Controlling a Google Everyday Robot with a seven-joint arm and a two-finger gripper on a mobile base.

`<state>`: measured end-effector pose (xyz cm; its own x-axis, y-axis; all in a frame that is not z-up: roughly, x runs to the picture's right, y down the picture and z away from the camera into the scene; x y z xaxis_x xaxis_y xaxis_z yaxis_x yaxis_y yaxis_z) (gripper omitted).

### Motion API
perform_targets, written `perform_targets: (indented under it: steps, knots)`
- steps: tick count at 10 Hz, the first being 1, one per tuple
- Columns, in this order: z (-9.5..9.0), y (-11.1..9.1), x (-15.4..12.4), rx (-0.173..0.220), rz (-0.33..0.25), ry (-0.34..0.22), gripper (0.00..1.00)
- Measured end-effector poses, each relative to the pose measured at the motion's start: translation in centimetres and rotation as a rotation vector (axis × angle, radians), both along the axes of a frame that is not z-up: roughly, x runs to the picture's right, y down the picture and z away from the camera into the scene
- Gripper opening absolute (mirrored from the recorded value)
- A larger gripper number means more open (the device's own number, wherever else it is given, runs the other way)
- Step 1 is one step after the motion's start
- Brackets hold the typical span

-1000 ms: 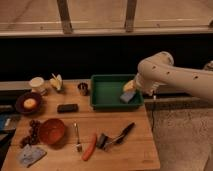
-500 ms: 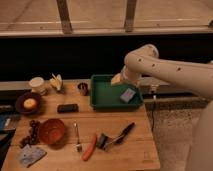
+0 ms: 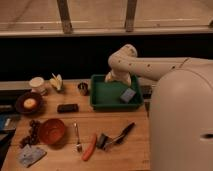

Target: Place sponge in metal cup

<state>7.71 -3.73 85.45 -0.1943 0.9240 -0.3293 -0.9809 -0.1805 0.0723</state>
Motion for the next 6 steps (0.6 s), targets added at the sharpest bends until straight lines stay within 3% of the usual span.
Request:
perform_targets:
  steps: [3, 6]
  knots:
    - [0.4, 0.1, 0.2, -0.002, 0.015, 0.012, 0.78]
    - [2.1, 1.4, 1.4, -0.063, 0.077, 0.007, 0.78]
